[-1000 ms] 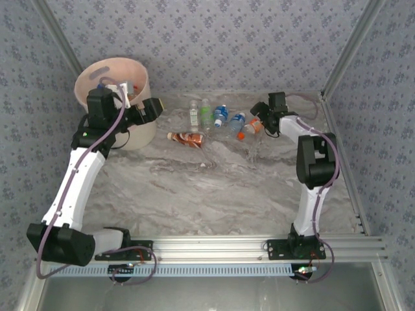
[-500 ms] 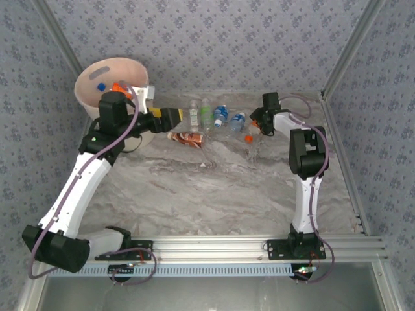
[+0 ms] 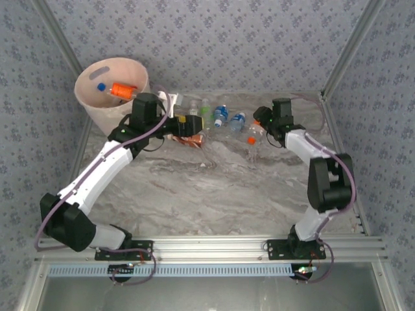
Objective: Put the plastic bottles in the bin
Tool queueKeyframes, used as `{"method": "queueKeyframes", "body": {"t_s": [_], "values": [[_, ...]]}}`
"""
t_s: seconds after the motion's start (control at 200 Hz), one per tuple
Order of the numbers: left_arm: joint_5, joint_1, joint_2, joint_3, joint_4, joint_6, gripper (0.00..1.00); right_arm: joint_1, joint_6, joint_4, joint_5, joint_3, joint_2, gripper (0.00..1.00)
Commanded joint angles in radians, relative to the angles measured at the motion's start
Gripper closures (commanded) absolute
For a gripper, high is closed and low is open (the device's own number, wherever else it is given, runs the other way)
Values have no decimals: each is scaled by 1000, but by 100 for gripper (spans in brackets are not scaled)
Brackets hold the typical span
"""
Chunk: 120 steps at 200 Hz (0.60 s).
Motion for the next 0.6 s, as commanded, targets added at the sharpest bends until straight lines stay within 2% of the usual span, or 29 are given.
{"method": "queueKeyframes", "body": {"t_s": [0.0, 0.185, 0.41, 0.505, 0.595], "values": [[67, -33, 40, -17, 105, 9, 2, 75, 1, 133, -34, -109, -145, 52], [167, -70, 116, -18, 240, -63, 2, 195, 7, 199, 3, -187, -291, 52], [227, -152, 183, -16, 380, -65, 2, 280, 39, 290, -20, -187, -327, 52], [155, -172, 190, -17, 372, -34, 2, 287, 95, 333, -43, -188, -323, 52], [-27, -195, 192, -16, 324, 12, 2, 295, 125, 365, -65, -182, -321, 52]]}}
